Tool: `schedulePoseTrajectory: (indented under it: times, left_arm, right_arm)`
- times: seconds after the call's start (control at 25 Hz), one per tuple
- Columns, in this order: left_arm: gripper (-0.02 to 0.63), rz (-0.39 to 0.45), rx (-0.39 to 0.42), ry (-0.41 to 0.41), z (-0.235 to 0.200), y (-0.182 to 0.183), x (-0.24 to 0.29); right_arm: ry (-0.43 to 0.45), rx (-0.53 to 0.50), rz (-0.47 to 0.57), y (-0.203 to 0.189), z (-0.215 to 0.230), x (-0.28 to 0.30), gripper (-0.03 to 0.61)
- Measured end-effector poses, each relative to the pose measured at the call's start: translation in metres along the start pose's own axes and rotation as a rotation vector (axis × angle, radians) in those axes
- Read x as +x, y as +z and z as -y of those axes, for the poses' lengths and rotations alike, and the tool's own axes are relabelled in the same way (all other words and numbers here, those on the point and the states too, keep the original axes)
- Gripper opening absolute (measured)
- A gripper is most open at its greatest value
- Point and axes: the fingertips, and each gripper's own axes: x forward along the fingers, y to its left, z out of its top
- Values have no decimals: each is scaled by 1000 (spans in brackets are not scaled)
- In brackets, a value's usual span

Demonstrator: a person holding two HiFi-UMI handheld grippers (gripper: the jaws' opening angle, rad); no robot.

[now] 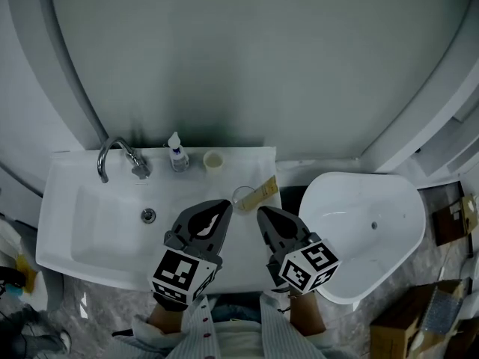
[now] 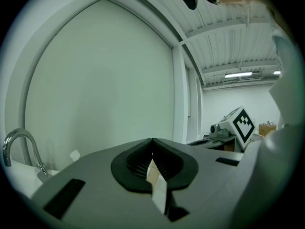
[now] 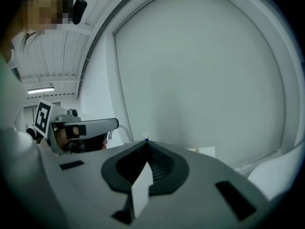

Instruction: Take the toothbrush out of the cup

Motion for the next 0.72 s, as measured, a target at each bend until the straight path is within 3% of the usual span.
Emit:
schedulePoseTrajectory:
  times: [0.72]
  left_arm:
    - [17,4,-21,4,-20,-2,27]
  right_arm:
    - [25,-41,-17,14,15,20,11]
